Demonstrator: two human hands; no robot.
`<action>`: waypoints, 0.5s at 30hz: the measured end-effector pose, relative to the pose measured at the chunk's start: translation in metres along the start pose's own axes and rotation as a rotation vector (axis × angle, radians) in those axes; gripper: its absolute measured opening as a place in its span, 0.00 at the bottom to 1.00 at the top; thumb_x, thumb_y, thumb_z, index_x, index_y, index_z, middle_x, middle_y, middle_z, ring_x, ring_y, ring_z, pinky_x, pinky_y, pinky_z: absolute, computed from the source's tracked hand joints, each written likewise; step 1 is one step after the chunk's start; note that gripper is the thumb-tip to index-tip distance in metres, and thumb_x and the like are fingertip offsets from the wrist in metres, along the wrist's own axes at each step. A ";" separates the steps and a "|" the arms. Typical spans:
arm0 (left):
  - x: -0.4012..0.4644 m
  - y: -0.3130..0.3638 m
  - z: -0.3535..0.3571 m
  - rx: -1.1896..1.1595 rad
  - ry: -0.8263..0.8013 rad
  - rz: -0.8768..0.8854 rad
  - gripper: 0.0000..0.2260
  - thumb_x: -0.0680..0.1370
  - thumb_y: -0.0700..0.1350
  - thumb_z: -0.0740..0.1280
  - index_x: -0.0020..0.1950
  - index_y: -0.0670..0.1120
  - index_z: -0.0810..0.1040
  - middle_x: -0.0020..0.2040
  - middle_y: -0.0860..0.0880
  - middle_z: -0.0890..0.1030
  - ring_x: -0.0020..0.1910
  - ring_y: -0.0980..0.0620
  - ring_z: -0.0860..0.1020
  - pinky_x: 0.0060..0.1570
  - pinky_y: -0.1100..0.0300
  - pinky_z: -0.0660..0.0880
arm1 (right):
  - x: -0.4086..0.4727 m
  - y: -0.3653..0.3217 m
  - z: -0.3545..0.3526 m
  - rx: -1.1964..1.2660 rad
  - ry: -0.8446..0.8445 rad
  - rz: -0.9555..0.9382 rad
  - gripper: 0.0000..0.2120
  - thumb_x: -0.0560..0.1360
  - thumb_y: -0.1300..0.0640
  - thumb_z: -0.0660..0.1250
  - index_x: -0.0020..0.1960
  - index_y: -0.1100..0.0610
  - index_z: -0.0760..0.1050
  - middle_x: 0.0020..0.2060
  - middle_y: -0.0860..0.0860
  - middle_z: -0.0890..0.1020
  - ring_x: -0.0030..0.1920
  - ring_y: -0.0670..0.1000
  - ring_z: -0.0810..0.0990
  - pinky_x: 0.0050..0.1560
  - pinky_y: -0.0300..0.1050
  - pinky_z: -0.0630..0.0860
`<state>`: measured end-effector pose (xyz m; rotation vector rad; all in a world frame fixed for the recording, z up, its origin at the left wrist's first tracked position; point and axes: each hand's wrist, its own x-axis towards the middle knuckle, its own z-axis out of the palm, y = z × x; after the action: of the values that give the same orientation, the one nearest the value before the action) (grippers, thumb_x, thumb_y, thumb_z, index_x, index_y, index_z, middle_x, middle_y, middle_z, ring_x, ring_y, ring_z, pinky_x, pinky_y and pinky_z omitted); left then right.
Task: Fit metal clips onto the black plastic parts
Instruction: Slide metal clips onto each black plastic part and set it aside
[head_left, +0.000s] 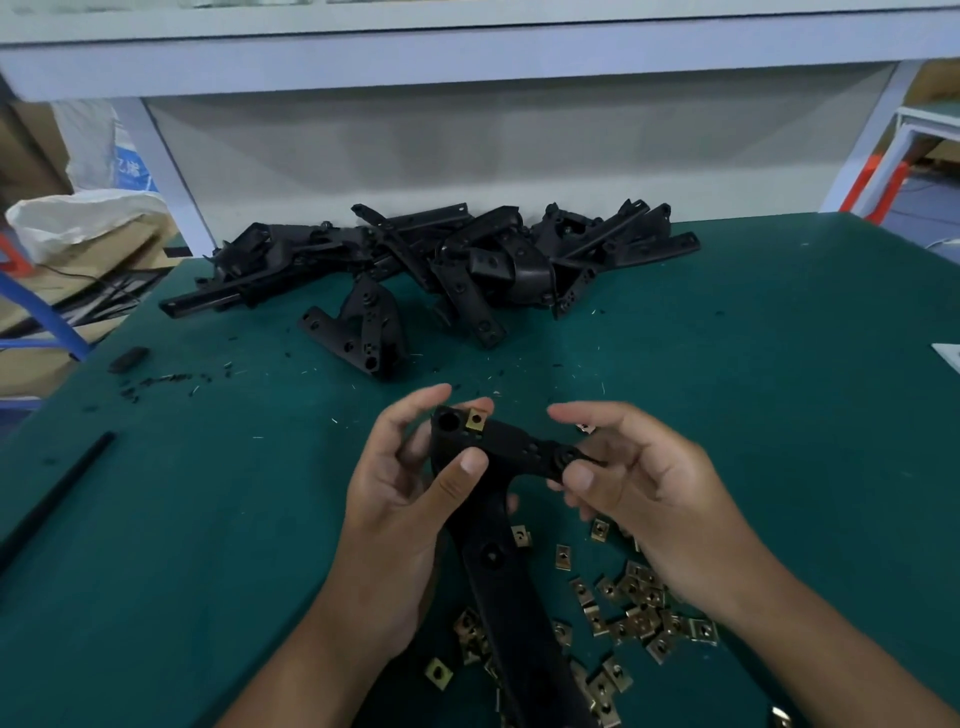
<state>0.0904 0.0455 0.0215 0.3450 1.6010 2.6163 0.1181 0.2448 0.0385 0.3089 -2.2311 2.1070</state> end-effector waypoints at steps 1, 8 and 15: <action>0.001 0.001 -0.001 -0.026 -0.003 -0.002 0.19 0.72 0.43 0.74 0.61 0.54 0.79 0.62 0.47 0.82 0.50 0.45 0.84 0.42 0.54 0.82 | 0.000 -0.001 -0.001 0.012 0.013 0.005 0.17 0.72 0.38 0.72 0.60 0.40 0.80 0.40 0.45 0.83 0.42 0.45 0.82 0.43 0.37 0.78; 0.001 0.003 -0.003 -0.037 -0.021 -0.043 0.18 0.71 0.44 0.74 0.60 0.52 0.80 0.59 0.45 0.82 0.48 0.44 0.83 0.43 0.50 0.82 | 0.005 0.004 -0.005 0.045 0.093 0.050 0.15 0.76 0.42 0.64 0.56 0.48 0.81 0.40 0.45 0.82 0.40 0.47 0.80 0.40 0.39 0.76; 0.007 0.008 -0.007 -0.079 0.075 -0.008 0.20 0.75 0.40 0.72 0.66 0.50 0.77 0.61 0.48 0.83 0.51 0.48 0.84 0.45 0.53 0.82 | 0.001 0.022 -0.006 -0.557 -0.089 0.054 0.15 0.76 0.35 0.61 0.60 0.37 0.76 0.52 0.34 0.81 0.55 0.37 0.79 0.51 0.31 0.75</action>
<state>0.0828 0.0369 0.0268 0.2382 1.5112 2.7078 0.1131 0.2514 0.0178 0.3094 -2.7737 1.4197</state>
